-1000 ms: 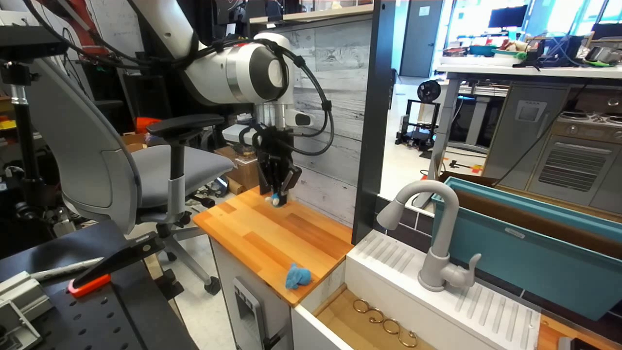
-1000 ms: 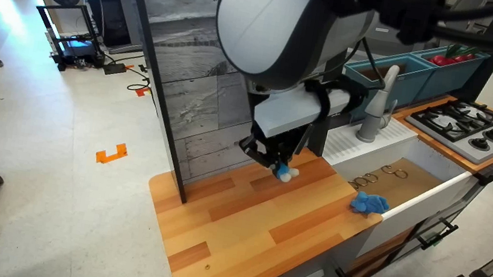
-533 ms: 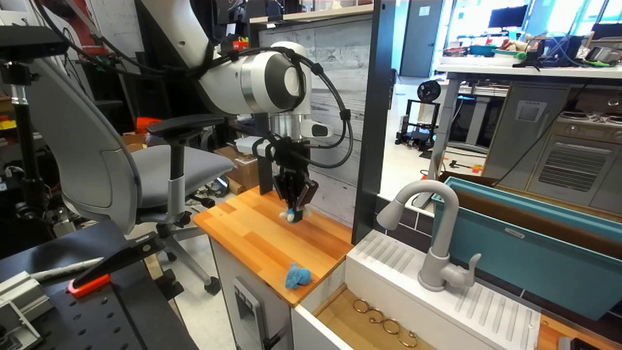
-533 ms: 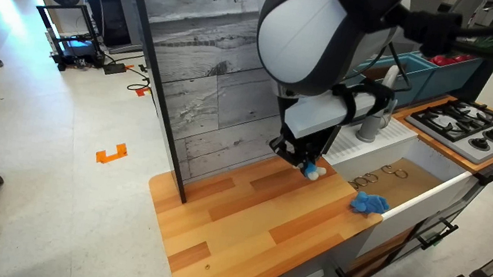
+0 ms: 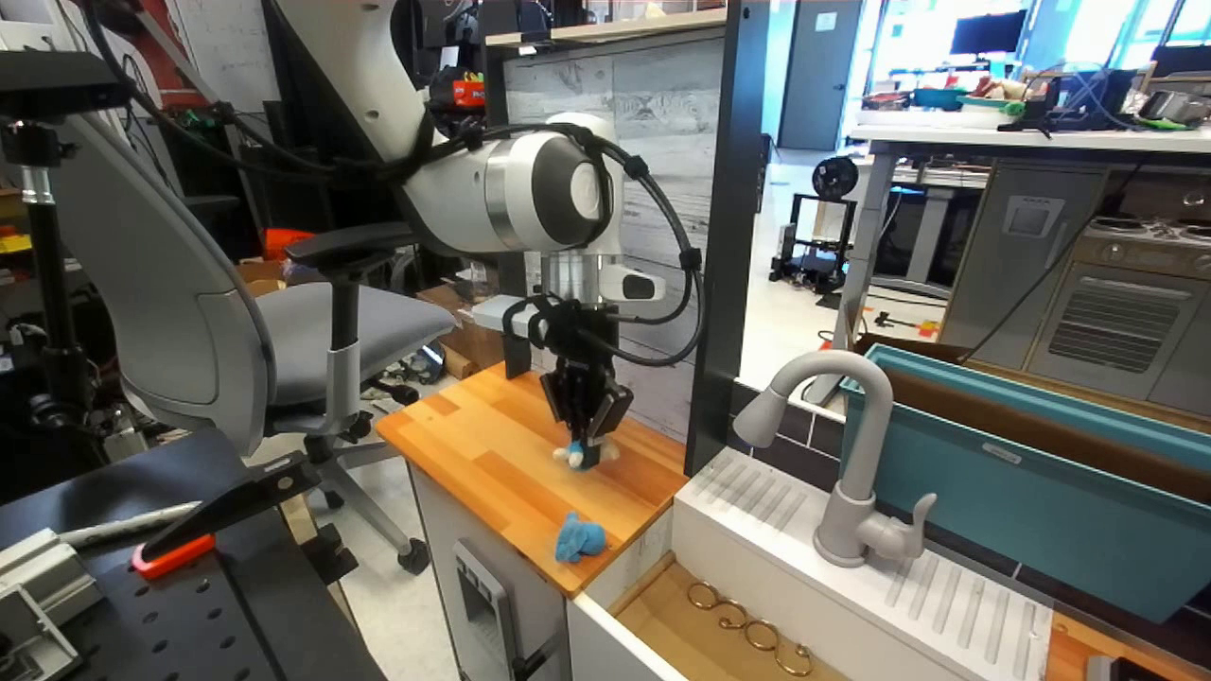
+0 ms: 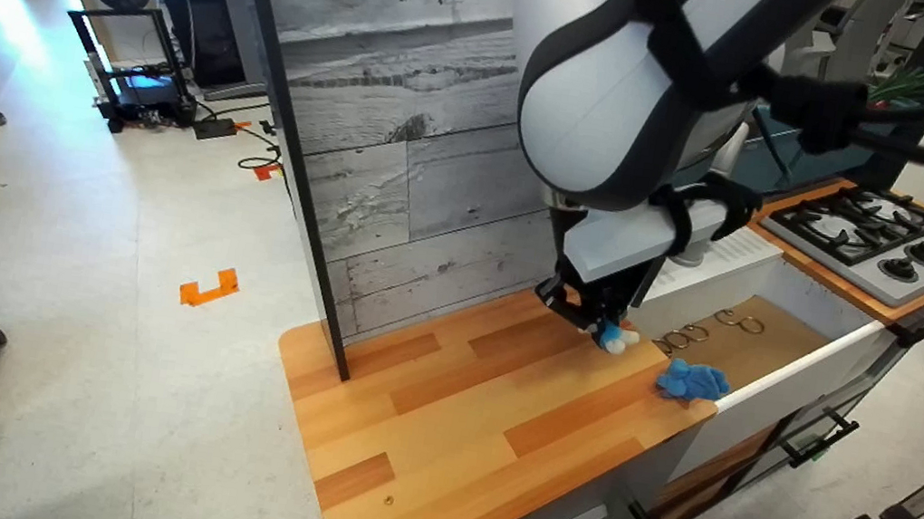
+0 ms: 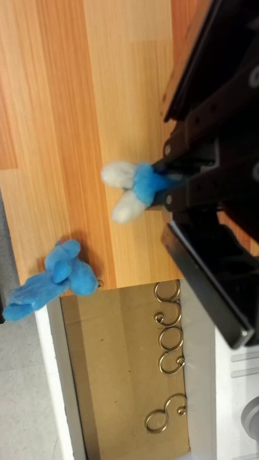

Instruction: Move the white toy to the right

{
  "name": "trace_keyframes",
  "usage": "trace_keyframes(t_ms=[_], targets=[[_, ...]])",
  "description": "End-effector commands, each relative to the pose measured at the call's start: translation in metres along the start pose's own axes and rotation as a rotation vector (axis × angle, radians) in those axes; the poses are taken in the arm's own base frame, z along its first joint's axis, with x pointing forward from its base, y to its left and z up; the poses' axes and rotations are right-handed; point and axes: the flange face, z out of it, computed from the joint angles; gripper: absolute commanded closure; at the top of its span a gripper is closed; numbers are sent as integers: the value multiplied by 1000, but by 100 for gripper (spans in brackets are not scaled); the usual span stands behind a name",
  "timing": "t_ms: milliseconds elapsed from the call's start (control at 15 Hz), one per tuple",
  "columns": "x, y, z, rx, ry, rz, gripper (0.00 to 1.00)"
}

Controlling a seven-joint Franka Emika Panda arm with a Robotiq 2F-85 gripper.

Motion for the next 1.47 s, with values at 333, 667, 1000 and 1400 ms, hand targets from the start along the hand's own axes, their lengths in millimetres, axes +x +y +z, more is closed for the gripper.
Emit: trace_keyframes(t_ms=[333,667,1000,1400], targets=[[11,-9,32,-16,-28,-7,93],[17,-28,-1,12,21,-41,40],[1,-52,-34,46,49,-102,4],[-53,-76,-92,92,74,-173,0]])
